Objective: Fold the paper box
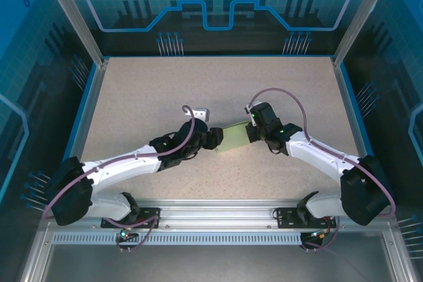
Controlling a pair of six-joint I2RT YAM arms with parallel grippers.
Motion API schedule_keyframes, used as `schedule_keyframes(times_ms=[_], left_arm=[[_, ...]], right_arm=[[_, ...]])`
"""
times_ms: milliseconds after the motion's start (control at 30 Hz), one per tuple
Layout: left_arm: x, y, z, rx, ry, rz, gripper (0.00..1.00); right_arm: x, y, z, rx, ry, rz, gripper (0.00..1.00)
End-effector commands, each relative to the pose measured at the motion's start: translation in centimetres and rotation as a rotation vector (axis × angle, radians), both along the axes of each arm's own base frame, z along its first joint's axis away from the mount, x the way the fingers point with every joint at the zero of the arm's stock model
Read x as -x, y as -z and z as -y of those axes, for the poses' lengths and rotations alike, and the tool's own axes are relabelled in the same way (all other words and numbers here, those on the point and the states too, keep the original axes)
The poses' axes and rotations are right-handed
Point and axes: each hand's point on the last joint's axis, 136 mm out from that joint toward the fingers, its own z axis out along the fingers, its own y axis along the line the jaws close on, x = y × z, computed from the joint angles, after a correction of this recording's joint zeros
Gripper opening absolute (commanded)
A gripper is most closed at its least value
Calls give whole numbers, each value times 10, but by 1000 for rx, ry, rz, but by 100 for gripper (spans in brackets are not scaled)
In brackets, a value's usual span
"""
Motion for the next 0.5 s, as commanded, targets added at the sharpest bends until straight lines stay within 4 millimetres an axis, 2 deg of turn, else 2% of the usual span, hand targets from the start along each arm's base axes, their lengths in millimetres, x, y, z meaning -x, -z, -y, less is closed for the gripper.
schedule_keyframes(times_ms=[0,133,267,467], left_arm=[[-3,-5,-5,75,18,-45,64],[-14,-1,-5,159,27,-111,64],[-24,8,-2,164,27,-164,64],[-23,31,5,147,45,-230,63]], right_arm=[[25,27,2,58,-44,-114,0],[25,27,2,60,-43,-111,0],[25,26,1,60,-44,-111,0],[24,25,2,60,-39,-107,0]])
